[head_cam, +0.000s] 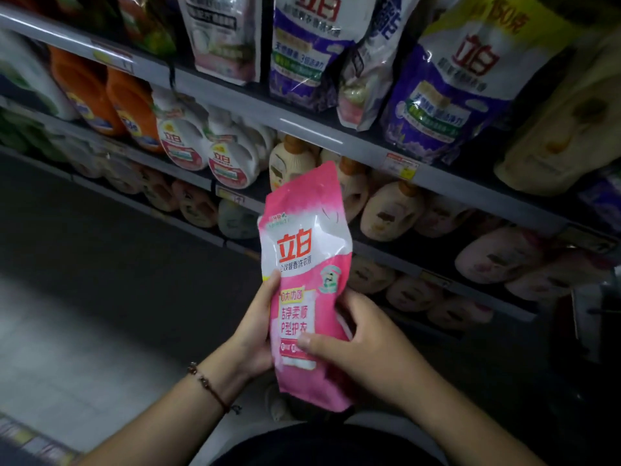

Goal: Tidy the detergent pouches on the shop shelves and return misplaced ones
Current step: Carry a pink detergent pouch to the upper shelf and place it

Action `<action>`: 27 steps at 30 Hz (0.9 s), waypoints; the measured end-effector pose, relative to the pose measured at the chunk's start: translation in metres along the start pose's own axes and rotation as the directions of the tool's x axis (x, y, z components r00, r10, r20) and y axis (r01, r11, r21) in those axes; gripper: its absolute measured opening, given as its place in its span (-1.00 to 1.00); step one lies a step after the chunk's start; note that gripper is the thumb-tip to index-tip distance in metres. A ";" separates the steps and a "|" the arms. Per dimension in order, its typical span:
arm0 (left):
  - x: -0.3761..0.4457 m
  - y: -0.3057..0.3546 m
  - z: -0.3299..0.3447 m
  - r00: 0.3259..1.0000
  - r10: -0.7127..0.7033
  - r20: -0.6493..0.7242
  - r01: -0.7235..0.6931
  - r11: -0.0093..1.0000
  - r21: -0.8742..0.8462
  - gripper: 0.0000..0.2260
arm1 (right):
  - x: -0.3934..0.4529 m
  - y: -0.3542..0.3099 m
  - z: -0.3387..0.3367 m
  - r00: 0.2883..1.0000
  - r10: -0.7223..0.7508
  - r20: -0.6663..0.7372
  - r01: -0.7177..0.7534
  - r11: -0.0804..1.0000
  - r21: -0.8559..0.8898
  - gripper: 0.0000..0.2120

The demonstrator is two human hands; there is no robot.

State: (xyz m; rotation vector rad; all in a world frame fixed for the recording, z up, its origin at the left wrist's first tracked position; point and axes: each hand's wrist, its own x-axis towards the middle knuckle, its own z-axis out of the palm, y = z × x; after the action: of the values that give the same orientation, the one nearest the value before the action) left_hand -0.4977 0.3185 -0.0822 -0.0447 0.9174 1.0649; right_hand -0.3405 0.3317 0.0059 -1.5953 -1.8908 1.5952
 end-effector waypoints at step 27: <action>-0.012 0.036 -0.002 0.975 0.174 0.137 -0.205 0.944 0.260 -0.56 | 0.031 0.005 -0.001 1.000 0.011 -0.026 -0.003 0.958 0.286 -0.41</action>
State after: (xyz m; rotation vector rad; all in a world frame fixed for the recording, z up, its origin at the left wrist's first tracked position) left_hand -0.5290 0.3276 -0.0619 0.3364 0.9719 1.0975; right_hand -0.3493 0.3567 -0.0116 -1.4924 -1.5559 1.7464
